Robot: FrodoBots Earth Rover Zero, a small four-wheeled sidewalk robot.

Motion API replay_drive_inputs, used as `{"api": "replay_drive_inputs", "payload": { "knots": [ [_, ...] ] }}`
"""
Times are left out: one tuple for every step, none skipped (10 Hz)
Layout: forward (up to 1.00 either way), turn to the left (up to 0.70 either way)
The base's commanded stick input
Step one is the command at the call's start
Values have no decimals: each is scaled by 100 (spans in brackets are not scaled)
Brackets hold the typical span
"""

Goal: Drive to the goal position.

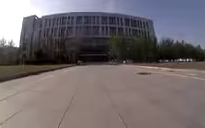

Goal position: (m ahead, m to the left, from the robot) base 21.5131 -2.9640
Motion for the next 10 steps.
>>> {"api": "replay_drive_inputs", "payload": {
  "knots": [
    [100,1],
    [100,1],
    [100,1],
    [100,1],
    [100,1],
    [100,1],
    [100,1],
    [100,1],
    [100,1],
    [100,1]
  ]
}}
